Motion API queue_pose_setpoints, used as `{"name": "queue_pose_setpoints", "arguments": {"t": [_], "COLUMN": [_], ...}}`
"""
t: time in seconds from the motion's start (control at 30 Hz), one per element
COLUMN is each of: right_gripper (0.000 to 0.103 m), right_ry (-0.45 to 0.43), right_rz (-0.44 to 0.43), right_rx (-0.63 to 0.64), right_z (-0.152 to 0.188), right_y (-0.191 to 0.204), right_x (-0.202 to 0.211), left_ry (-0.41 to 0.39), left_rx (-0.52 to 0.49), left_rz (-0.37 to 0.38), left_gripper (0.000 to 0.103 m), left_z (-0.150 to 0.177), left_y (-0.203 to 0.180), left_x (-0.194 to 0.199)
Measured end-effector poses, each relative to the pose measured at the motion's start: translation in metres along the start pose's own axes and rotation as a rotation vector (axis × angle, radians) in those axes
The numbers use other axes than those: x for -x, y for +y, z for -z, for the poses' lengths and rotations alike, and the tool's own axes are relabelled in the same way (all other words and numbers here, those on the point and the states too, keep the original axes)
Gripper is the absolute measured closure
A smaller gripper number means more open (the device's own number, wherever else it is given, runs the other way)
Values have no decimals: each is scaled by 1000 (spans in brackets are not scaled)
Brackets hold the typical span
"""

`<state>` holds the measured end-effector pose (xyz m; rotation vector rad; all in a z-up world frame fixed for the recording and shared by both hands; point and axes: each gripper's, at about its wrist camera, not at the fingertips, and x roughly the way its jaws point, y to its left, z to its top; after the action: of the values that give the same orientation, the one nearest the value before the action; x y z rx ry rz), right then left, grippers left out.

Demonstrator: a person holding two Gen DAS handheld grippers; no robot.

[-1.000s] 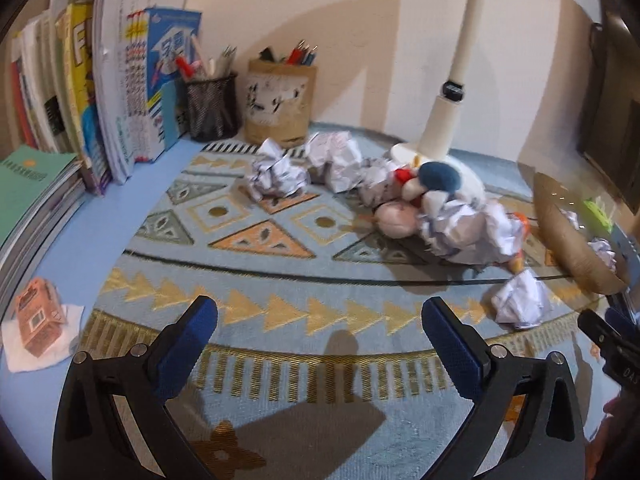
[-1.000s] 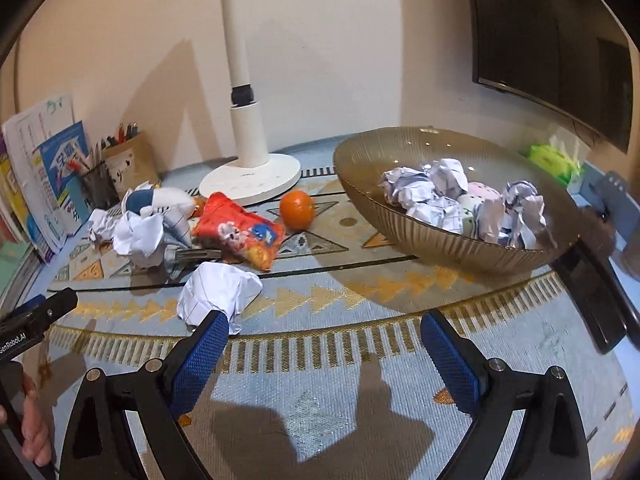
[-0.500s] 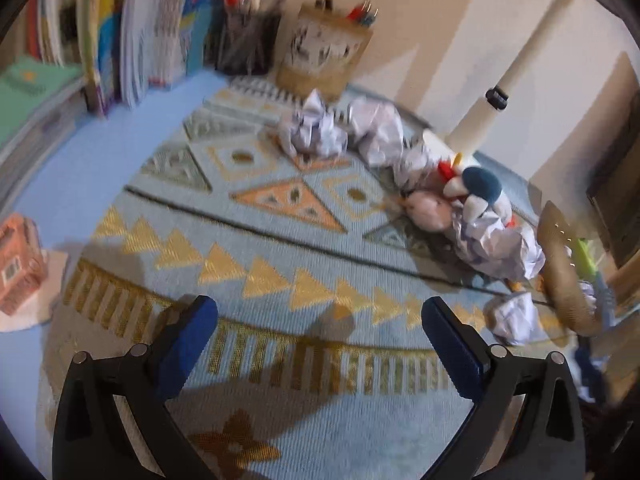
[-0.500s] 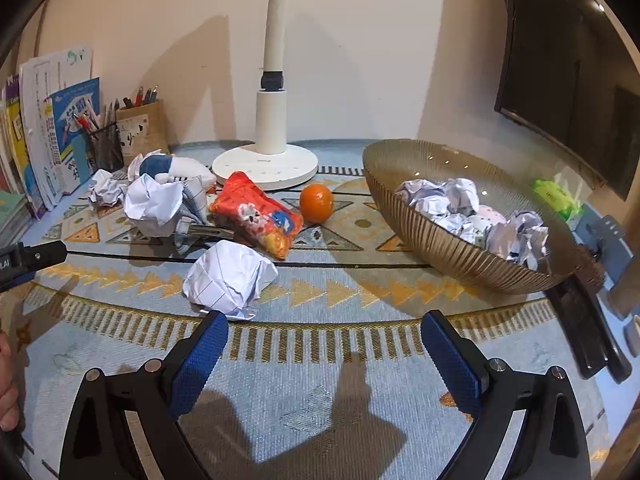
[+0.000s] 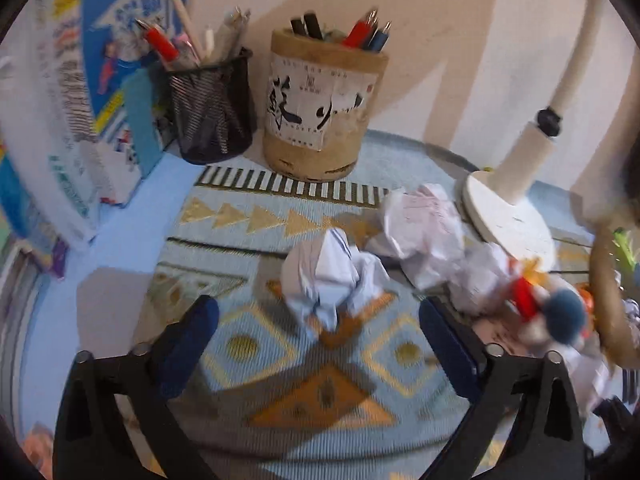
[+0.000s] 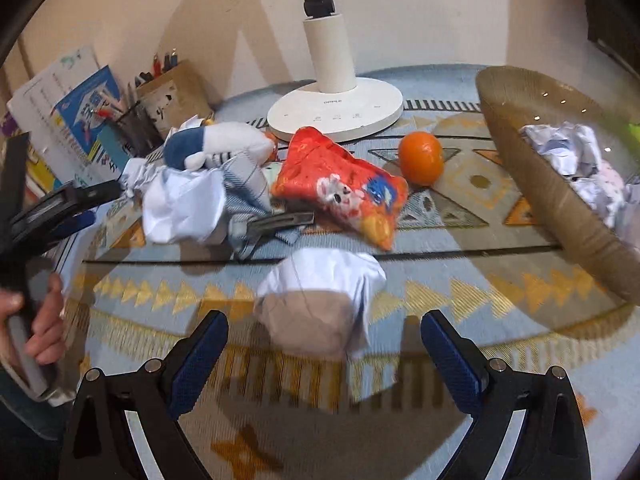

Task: Organize objects
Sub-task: 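Grasp a crumpled paper ball with each tool from the rug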

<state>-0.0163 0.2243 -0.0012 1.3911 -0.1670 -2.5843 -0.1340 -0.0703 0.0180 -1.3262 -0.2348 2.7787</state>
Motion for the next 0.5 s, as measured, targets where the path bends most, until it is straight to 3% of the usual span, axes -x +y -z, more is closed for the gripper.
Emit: {"name": "queue_pose_setpoints", "arguments": {"t": [0.03, 0.1, 0.17, 0.33, 0.5], "right_gripper": [5, 5, 7, 53, 56], "right_ry": [-21, -24, -37, -69, -128], "right_rz": [10, 17, 36, 25, -18], "right_rx": [14, 25, 31, 44, 121], "right_z": [2, 2, 0, 0, 5], "right_y": [2, 4, 6, 6, 18], "right_x": [1, 1, 2, 6, 18], "left_ry": [15, 23, -1, -32, -54], "left_rx": [3, 12, 9, -48, -142], "left_rz": [17, 30, 8, 56, 76], "left_gripper": [26, 30, 52, 57, 57], "left_z": [-1, -1, -2, 3, 25], "left_y": [0, -1, -2, -9, -31], "left_x": [-7, -16, -15, -5, 32]}}
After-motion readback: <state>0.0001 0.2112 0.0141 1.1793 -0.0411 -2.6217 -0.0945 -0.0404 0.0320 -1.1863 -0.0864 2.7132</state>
